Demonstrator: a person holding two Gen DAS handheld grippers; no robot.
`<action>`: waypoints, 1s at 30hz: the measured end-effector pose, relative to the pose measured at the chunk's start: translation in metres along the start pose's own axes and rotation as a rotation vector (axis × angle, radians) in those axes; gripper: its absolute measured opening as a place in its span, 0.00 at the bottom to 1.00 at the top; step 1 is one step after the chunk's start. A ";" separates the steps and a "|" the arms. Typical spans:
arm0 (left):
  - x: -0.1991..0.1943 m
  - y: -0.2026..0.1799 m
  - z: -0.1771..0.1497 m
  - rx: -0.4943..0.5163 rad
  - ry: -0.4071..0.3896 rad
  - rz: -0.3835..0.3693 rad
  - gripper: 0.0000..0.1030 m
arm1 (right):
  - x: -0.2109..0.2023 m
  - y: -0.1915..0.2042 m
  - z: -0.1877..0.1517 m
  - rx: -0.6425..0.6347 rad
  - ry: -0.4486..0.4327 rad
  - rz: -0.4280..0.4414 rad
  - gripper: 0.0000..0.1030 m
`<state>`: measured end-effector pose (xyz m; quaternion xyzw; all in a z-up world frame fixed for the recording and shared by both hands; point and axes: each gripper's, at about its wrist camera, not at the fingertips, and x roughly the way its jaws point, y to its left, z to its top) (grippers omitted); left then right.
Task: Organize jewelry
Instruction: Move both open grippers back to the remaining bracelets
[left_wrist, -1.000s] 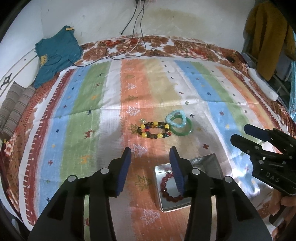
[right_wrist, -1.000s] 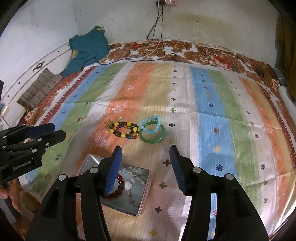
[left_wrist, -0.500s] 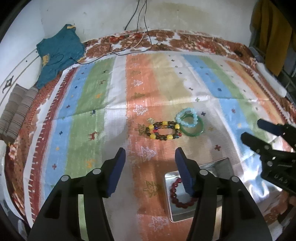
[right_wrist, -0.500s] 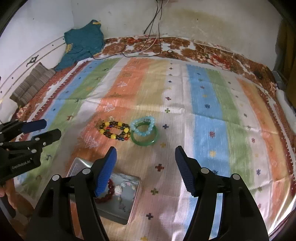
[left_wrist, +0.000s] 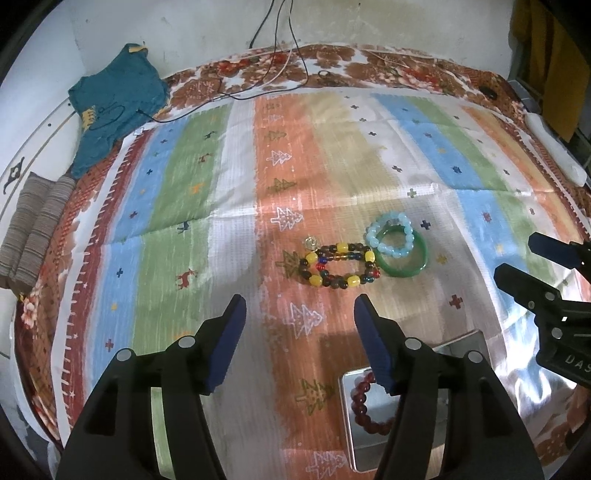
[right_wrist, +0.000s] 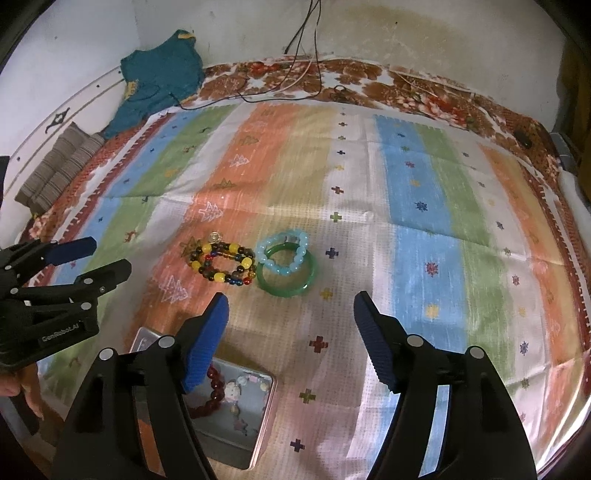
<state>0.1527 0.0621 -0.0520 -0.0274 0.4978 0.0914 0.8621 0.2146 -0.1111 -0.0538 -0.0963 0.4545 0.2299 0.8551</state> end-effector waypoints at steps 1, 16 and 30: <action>0.001 0.000 0.001 0.001 0.001 0.002 0.60 | 0.002 0.000 0.001 0.001 0.003 -0.001 0.68; 0.034 0.006 0.020 -0.014 0.060 0.002 0.61 | 0.029 -0.007 0.017 0.019 0.057 0.008 0.68; 0.065 0.006 0.030 0.013 0.117 0.020 0.61 | 0.061 -0.009 0.029 0.012 0.106 -0.014 0.68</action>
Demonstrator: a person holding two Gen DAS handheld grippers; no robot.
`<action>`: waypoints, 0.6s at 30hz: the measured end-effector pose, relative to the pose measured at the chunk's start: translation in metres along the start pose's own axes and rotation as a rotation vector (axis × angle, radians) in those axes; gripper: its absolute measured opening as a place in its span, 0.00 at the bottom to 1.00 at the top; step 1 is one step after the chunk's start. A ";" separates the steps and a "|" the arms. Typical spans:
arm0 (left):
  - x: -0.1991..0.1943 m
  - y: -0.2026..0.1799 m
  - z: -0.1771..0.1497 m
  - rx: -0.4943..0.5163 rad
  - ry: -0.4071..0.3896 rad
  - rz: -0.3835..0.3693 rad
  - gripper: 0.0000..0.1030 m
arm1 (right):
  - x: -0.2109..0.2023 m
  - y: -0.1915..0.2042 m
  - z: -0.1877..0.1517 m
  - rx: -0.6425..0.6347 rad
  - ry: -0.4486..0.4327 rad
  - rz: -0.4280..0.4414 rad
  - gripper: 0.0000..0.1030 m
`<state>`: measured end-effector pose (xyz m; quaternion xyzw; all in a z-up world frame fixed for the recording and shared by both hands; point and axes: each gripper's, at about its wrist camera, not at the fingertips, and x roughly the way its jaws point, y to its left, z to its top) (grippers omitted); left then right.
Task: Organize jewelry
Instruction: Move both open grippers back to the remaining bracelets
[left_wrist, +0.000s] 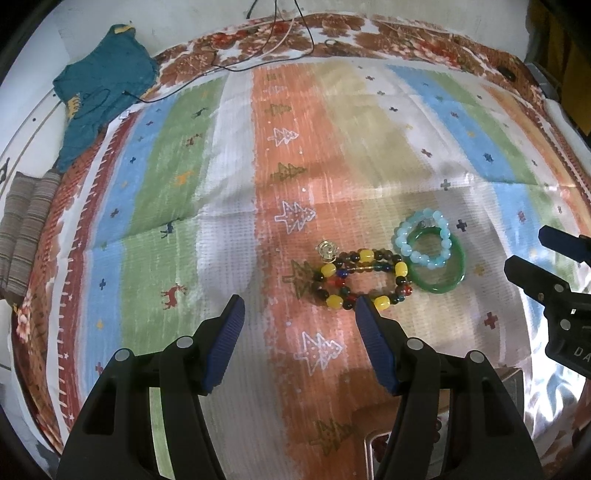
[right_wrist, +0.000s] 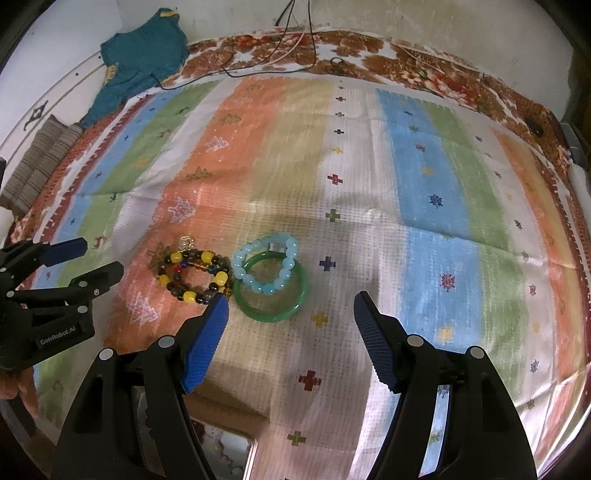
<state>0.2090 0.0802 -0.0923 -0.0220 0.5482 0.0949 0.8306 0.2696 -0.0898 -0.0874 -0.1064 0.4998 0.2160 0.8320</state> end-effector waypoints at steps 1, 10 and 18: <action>0.002 0.000 0.001 0.003 0.003 0.002 0.61 | 0.003 0.000 0.001 -0.001 0.004 -0.002 0.68; 0.024 0.002 0.008 0.002 0.046 -0.001 0.62 | 0.017 0.003 0.007 -0.014 0.025 -0.011 0.68; 0.038 0.004 0.013 0.004 0.064 -0.009 0.62 | 0.034 0.002 0.014 -0.019 0.052 -0.019 0.68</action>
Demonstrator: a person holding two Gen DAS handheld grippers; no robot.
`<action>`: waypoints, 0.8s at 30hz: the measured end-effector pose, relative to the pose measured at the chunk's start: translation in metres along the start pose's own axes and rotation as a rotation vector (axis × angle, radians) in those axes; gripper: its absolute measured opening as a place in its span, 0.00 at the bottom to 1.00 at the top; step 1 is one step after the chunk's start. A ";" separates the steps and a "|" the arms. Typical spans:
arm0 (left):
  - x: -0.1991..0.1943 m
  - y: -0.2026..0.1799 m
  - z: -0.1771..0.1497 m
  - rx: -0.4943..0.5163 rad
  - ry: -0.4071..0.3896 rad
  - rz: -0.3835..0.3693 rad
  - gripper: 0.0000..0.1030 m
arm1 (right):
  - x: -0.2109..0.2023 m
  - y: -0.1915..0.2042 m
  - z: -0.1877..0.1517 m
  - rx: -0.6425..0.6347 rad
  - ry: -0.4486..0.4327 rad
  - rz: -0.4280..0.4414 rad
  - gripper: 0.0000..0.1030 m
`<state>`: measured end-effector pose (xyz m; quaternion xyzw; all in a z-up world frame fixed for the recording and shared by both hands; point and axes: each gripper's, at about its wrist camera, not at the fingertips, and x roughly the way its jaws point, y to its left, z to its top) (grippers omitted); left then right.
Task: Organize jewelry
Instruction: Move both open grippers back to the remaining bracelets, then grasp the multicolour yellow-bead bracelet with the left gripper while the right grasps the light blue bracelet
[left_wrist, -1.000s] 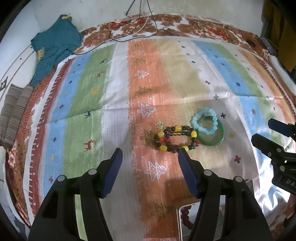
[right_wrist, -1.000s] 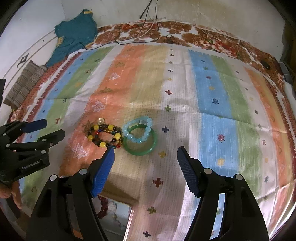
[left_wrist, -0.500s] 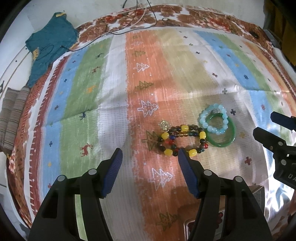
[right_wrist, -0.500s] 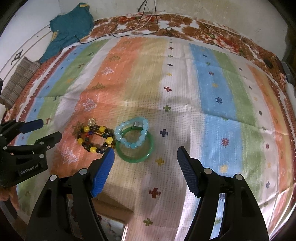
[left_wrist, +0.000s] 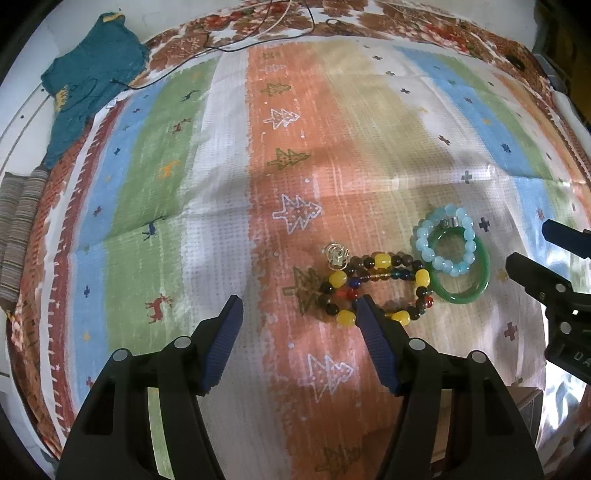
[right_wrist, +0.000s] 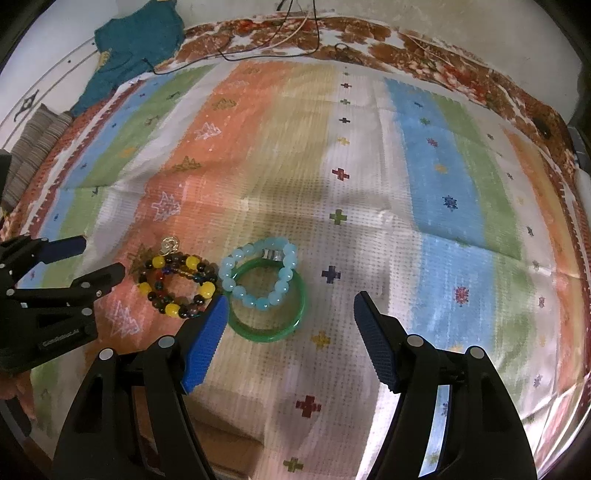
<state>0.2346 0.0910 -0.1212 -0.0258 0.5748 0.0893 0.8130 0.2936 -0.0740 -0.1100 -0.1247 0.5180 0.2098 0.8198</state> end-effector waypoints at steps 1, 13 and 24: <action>0.002 0.000 0.001 0.001 0.005 0.000 0.62 | 0.002 0.000 0.001 0.001 0.003 -0.001 0.68; 0.029 -0.002 0.005 0.029 0.056 0.007 0.62 | 0.032 -0.001 0.012 0.001 0.053 -0.008 0.68; 0.051 0.001 0.009 0.044 0.096 0.016 0.62 | 0.058 -0.007 0.021 0.019 0.089 0.003 0.68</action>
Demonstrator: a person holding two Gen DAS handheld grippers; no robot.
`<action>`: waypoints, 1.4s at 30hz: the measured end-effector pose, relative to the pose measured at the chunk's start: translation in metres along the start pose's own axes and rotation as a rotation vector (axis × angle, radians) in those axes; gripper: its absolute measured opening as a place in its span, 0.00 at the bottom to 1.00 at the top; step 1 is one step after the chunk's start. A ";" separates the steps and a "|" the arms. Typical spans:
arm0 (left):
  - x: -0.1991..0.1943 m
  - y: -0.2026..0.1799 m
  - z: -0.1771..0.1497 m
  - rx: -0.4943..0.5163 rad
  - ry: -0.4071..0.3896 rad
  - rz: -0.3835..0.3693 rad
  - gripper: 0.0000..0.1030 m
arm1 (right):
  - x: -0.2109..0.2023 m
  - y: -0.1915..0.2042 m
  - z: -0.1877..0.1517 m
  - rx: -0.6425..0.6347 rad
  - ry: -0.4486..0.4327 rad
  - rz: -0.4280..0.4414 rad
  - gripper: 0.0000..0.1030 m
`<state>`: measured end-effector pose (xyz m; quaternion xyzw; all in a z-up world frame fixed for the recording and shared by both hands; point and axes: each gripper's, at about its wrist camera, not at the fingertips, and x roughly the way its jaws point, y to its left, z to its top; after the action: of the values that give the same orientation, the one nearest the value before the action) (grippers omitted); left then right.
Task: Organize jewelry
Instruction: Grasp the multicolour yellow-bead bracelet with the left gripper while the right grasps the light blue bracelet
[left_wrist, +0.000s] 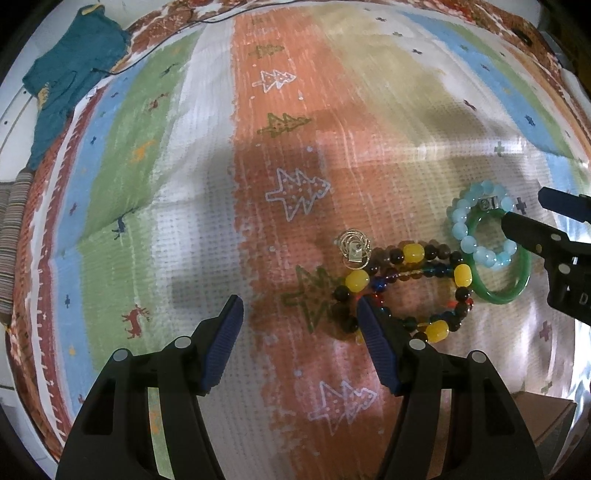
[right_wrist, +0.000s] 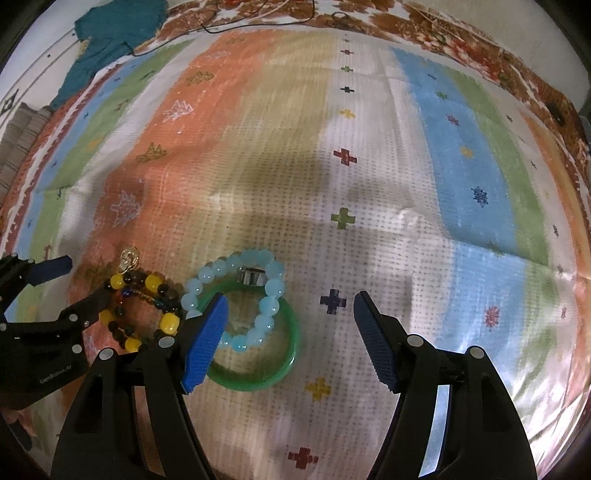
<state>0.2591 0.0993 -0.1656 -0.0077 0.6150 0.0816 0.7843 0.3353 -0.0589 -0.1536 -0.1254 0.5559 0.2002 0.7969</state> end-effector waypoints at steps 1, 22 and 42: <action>0.002 0.000 0.001 0.004 0.002 0.000 0.62 | 0.001 -0.001 0.001 0.000 -0.002 0.000 0.68; 0.008 -0.004 0.001 0.017 0.018 0.007 0.12 | 0.012 0.007 0.002 -0.055 0.025 0.044 0.16; -0.046 -0.007 0.000 -0.033 -0.083 -0.070 0.09 | -0.027 0.013 -0.004 -0.086 -0.064 0.017 0.12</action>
<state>0.2496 0.0871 -0.1220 -0.0385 0.5799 0.0645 0.8112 0.3178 -0.0541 -0.1293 -0.1483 0.5222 0.2346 0.8064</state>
